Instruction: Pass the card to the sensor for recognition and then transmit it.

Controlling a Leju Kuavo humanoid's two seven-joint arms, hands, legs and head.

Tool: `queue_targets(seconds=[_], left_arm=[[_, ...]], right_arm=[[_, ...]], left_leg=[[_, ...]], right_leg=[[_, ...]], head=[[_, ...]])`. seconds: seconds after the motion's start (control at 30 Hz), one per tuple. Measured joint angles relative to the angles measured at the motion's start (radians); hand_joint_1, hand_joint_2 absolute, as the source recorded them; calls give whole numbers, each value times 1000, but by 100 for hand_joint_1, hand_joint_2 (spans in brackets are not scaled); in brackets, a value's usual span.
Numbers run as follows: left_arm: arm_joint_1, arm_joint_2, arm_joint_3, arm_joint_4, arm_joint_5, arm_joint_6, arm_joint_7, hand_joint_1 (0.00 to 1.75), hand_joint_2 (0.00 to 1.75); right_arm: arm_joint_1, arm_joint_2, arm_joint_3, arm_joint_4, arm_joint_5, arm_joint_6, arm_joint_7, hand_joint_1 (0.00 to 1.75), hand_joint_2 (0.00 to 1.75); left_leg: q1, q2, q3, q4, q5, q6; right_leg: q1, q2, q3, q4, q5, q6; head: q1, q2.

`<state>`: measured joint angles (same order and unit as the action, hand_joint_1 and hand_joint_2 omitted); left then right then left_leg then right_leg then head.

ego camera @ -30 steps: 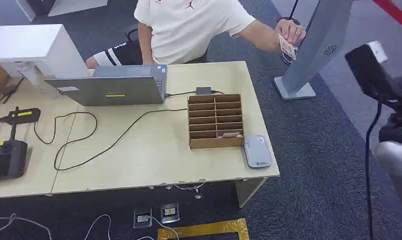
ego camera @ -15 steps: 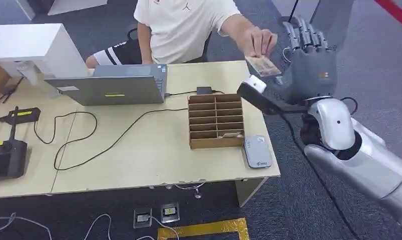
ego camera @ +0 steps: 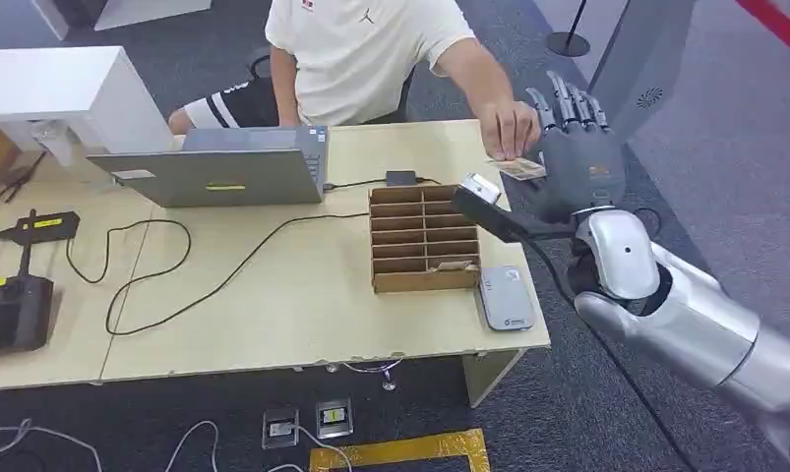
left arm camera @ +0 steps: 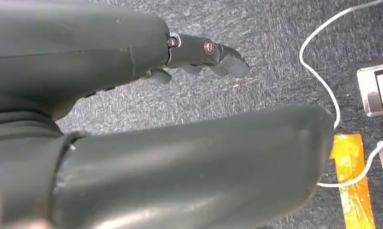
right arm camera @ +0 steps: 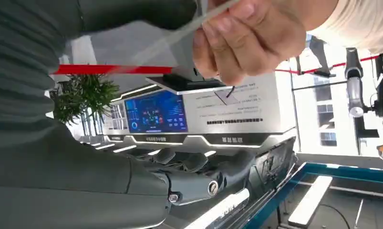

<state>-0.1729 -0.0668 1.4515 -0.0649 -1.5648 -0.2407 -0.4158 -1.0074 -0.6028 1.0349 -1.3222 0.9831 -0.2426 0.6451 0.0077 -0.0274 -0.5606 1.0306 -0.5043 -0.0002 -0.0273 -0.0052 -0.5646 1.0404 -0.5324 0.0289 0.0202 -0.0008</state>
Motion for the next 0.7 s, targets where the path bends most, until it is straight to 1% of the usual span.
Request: queue_targets(seconds=[0.7], left_arm=[[1, 0, 0, 0, 0, 0, 11, 0, 0]], right_arm=[[3, 13, 42, 32, -40, -8, 0, 175, 175]], left_leg=[[0, 0, 0, 0, 0, 0]], right_leg=[[0, 0, 0, 0, 0, 0]], head=[[0, 0]])
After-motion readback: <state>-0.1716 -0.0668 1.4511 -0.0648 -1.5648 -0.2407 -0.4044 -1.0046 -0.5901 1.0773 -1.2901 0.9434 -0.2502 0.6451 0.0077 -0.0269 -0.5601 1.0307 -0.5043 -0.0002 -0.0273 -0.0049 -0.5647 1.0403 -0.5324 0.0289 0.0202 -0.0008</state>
